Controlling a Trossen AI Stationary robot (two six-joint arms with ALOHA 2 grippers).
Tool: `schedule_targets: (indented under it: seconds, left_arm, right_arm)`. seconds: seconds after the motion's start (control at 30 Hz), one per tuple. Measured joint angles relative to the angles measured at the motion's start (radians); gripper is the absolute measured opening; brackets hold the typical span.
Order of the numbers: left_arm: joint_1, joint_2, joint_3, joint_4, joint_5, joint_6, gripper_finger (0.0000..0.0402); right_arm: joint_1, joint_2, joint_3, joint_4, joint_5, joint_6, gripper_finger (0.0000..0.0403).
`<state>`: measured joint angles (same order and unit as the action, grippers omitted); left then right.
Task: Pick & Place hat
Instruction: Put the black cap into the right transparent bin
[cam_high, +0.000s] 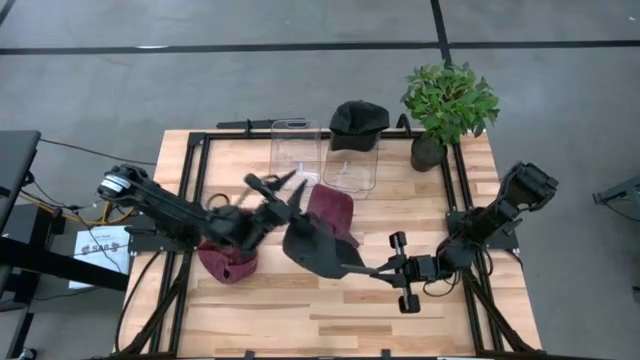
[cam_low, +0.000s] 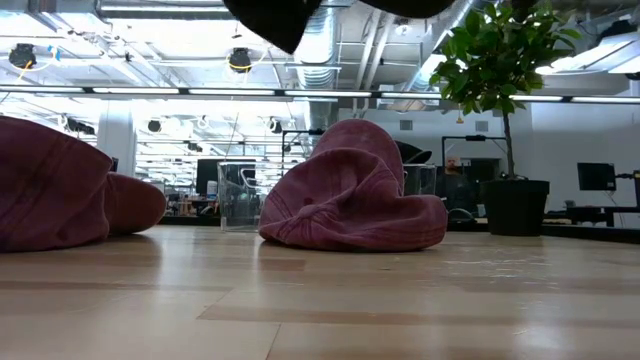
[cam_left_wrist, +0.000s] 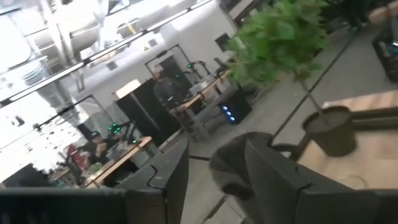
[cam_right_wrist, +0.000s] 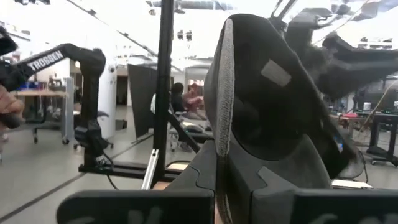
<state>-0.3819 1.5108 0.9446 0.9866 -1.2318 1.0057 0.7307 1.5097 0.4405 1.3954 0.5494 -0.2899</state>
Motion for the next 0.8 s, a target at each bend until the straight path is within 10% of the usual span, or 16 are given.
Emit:
schedule_targets:
  seconds: [0.47,0.8]
  left_arm:
    - [-0.113,0.065,0.102,-0.012,0.315,-0.352,0.0156]
    - [-0.15,0.068,0.102,-0.327,0.254,-0.55,0.0156]
  right_arm:
    - [-0.006,0.0,0.029,-0.054,0.183,-0.029,0.0003]
    - [0.003,0.0,0.029,-0.036,0.141,-0.059,0.0003]
